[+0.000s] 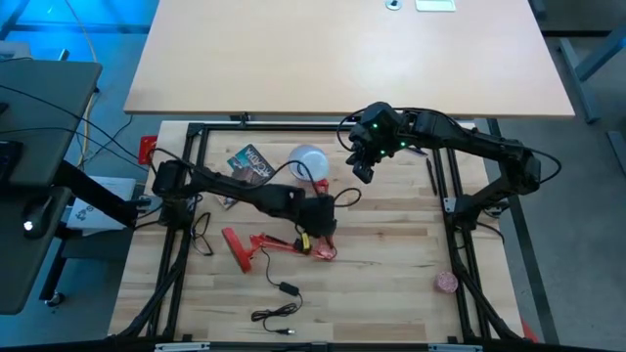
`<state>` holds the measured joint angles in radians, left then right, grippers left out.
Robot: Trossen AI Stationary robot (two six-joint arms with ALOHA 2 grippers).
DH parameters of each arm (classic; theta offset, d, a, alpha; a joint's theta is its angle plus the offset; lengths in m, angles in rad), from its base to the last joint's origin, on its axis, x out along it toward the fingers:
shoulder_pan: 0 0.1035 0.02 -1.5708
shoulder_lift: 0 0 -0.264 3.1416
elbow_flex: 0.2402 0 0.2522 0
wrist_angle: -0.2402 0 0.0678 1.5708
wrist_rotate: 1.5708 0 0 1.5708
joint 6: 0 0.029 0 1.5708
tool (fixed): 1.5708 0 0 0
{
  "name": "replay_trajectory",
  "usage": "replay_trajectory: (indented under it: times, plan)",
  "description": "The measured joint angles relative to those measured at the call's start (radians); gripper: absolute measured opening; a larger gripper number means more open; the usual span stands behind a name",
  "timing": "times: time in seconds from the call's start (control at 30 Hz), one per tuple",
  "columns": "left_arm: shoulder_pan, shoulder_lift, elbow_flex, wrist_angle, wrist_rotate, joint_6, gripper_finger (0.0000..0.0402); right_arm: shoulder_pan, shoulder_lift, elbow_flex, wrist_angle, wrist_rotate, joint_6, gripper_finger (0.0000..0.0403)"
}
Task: Screw lightbulb
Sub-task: Insert the lightbulb into the red lamp
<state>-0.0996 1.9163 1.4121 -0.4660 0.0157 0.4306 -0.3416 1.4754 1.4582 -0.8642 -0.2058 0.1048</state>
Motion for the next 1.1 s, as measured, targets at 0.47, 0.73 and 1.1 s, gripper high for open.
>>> replay_trajectory:
  times: [0.47,0.73,1.1]
  plan:
    - [-0.052,-0.107,-0.002,-0.163,-0.053,0.477,0.0000,-0.036,0.000,0.000,0.012,0.005,-0.045,0.0000]
    - [-0.002,-0.057,-0.003,-0.164,0.024,0.038,0.0000,-0.039,0.000,0.000,0.012,-0.004,-0.045,0.0000]
    - [-0.051,-0.055,-0.071,-0.107,0.080,-0.691,0.0000,-0.039,0.000,0.000,0.009,-0.004,-0.026,0.0000]
